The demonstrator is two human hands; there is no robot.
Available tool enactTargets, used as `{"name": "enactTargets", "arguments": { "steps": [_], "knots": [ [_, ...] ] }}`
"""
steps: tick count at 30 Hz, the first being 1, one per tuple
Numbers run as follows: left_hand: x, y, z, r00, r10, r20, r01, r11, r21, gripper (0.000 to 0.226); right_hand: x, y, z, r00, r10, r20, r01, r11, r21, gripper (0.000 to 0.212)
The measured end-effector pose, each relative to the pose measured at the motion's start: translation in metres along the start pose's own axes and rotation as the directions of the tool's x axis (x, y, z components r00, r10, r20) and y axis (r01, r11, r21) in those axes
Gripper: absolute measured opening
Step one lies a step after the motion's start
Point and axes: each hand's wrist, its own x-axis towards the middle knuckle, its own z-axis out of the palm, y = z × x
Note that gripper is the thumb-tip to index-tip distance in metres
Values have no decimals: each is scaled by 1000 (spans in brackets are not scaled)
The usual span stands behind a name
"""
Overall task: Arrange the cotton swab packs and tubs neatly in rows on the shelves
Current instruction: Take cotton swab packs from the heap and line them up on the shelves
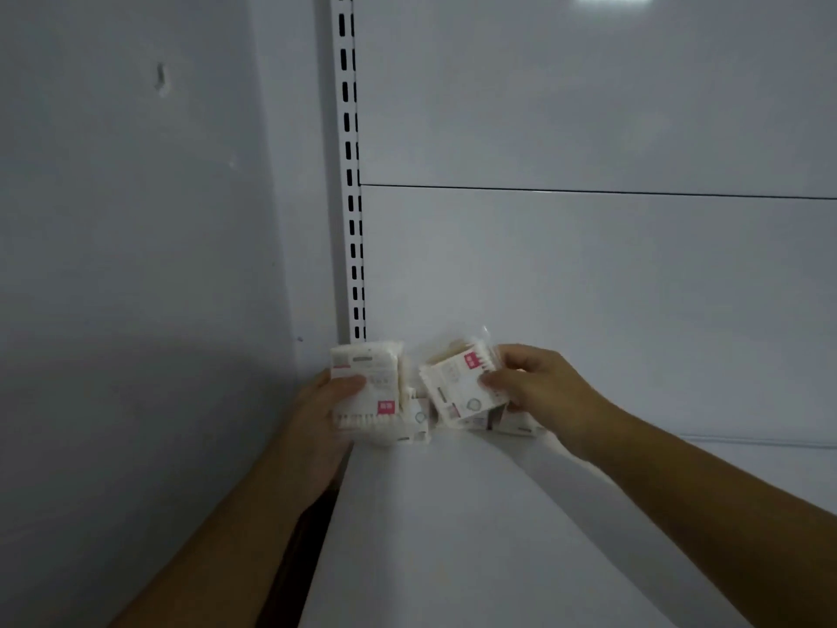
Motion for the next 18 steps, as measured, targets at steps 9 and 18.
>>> {"name": "enactTargets", "arguments": {
  "steps": [9, 18],
  "knots": [
    [1, 0, -10, 994, -72, -79, 72, 997, -4, 24, 21, 26, -29, 938, -317, 141, 293, 504, -812, 21],
    [0, 13, 24, 984, -168, 64, 144, 950, 279, 16, 7, 16, -32, 839, -544, 23, 404, 593, -697, 23]
  ]
}}
